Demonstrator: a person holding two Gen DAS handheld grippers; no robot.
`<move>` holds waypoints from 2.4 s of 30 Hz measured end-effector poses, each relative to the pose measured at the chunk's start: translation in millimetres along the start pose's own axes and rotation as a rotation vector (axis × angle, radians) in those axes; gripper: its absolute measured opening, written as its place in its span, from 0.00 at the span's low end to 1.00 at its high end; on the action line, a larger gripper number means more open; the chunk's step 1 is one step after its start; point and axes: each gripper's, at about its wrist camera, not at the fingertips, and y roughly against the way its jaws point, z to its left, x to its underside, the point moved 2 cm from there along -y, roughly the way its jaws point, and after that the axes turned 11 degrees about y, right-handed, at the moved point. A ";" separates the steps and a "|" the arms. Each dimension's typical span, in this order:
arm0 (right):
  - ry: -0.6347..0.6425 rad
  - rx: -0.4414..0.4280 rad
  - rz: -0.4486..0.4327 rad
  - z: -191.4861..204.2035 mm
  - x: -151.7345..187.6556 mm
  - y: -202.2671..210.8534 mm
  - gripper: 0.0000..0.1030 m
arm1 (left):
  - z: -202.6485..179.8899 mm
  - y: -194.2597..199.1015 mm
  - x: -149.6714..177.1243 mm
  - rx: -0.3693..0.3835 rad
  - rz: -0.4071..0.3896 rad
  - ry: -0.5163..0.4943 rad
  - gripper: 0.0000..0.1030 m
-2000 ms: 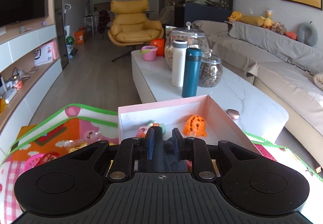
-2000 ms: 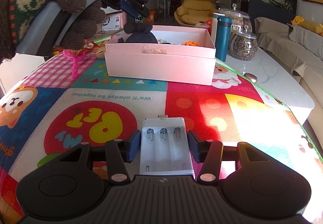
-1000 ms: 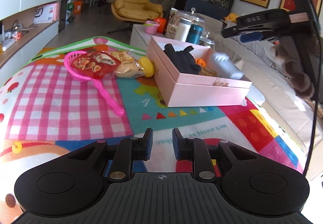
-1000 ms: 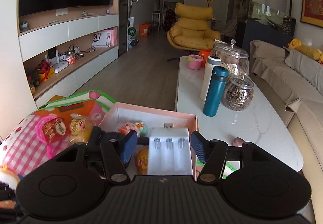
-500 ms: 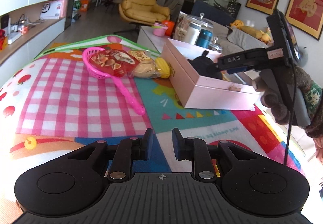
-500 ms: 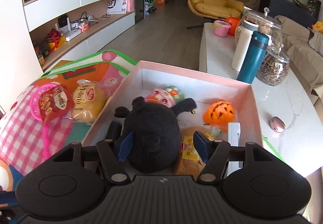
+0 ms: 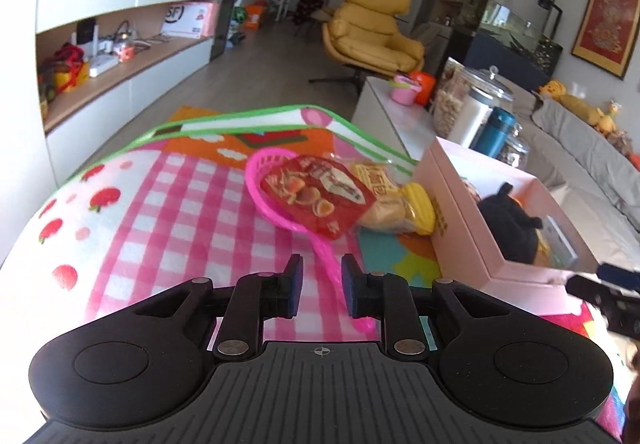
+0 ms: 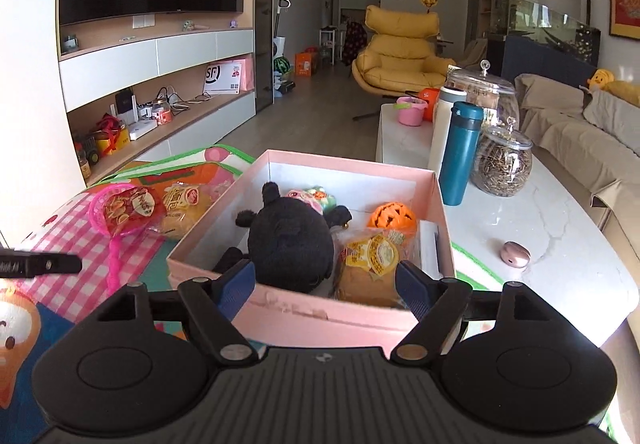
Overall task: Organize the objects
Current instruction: 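Lower the battery charger into the pink box and open the right gripper, then grasp the pink net scoop by its handle with the left gripper, then lift the pink scoop with the left gripper while the right gripper grasps the red snack bag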
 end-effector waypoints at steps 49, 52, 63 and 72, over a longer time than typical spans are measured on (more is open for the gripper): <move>-0.055 -0.022 0.095 14.5 56.0 -7.8 1.00 | -6.6 -71.7 -8.0 -0.102 0.027 -0.003 0.22; -0.055 -0.022 0.112 14.8 56.2 -10.5 1.00 | -7.3 -75.4 -7.7 -0.107 0.034 -0.043 0.16; -0.034 0.038 0.193 19.6 55.7 -21.3 1.00 | 16.8 -4.5 26.7 0.016 0.123 -0.129 0.15; 0.036 -0.006 0.179 65.0 34.1 -12.3 1.00 | 71.1 65.9 52.5 0.008 0.099 -0.107 0.15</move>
